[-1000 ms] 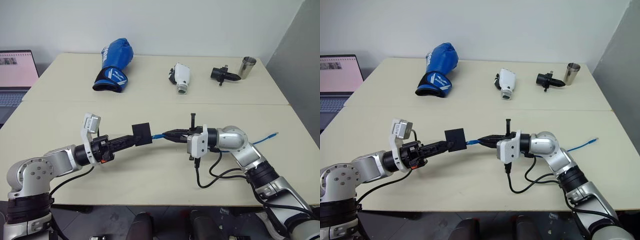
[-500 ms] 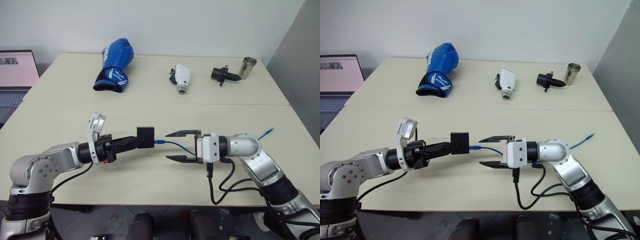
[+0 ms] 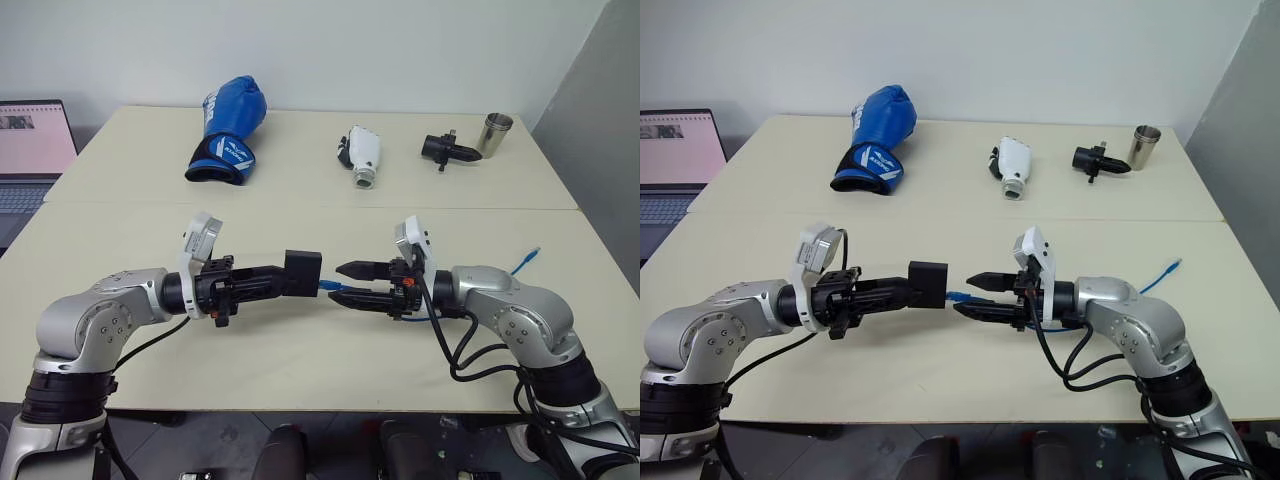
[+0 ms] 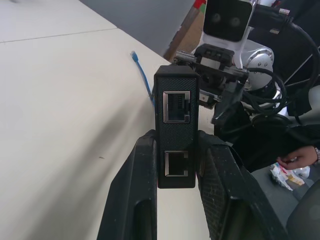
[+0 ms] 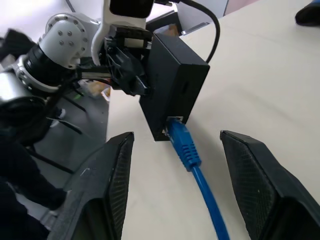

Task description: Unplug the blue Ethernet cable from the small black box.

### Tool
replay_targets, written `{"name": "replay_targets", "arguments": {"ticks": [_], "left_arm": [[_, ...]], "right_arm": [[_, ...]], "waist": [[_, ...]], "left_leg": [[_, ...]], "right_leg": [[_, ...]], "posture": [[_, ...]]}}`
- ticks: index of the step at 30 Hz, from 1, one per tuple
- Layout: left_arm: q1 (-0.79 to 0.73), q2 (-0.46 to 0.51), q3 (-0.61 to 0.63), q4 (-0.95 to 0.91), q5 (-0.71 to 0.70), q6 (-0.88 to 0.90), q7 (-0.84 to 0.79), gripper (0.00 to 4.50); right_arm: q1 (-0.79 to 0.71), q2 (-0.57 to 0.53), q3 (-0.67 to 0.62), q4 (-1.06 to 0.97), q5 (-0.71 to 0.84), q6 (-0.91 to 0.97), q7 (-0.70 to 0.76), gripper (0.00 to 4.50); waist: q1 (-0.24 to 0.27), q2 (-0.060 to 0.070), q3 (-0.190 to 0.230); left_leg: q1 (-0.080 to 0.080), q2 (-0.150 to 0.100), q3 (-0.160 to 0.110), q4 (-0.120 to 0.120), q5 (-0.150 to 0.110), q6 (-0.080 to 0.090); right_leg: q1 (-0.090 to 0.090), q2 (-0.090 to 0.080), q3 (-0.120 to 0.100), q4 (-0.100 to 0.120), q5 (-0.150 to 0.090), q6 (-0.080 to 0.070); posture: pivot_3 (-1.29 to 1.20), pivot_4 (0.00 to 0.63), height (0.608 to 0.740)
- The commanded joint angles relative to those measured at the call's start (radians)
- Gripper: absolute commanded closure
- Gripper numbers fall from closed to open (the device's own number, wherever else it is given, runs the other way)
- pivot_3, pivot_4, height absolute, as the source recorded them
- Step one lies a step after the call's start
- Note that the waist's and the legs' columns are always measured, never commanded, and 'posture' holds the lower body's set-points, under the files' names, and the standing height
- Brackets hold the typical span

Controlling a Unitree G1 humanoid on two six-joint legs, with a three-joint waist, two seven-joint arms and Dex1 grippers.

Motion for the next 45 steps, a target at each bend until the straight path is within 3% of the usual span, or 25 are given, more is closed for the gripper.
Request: {"name": "replay_targets", "arguments": {"ticks": [1, 30, 31, 42, 45], "left_arm": [[-0.018, 0.000, 0.001, 0.007, 0.007, -0.025, -0.028, 3.73], [-0.005, -0.005, -0.009, 0.020, 0.050, -0.057, -0.066, 3.73], [-0.003, -0.005, -0.009, 0.019, 0.051, -0.058, -0.066, 3.73], [0.010, 0.003, -0.020, 0.007, 0.066, -0.071, -0.088, 3.73], [0.013, 0.006, -0.027, 0.006, 0.073, -0.075, -0.103, 3.73]], "right_arm": [[-0.030, 0.015, -0.022, 0.004, 0.026, 0.031, 0.004, 1.58], [-0.076, 0.069, 0.035, 0.086, -0.082, 0.052, 0.045, 1.58], [-0.076, 0.069, 0.036, 0.086, -0.084, 0.052, 0.046, 1.96], [-0.084, 0.061, 0.038, 0.091, -0.071, 0.086, 0.087, 4.30], [-0.088, 0.057, 0.036, 0.094, -0.066, 0.103, 0.108, 4.45]], "waist": [[0.000, 0.000, 0.000], [0.000, 0.000, 0.000], [0.000, 0.000, 0.000], [0.000, 0.000, 0.000], [0.000, 0.000, 0.000]], "left_leg": [[0.000, 0.000, 0.000, 0.000, 0.000, 0.000], [-0.001, 0.000, 0.000, 0.000, 0.000, 0.000], [-0.001, 0.000, 0.000, 0.000, 0.000, 0.000], [-0.001, 0.000, 0.000, 0.000, 0.000, 0.000], [-0.001, 0.000, 0.000, 0.000, 0.000, 0.000]], "right_leg": [[0.000, 0.000, 0.000, 0.000, 0.000, 0.000], [-0.001, 0.000, 0.000, 0.000, 0.000, 0.000], [-0.001, 0.000, 0.000, 0.000, 0.000, 0.000], [-0.001, 0.000, 0.000, 0.000, 0.000, 0.000], [-0.001, 0.000, 0.000, 0.000, 0.000, 0.000]], "posture": [[0.00, 0.150, 0.740], [0.00, 0.150, 0.740], [0.00, 0.150, 0.740], [0.00, 0.150, 0.740], [0.00, 0.150, 0.740]]}}
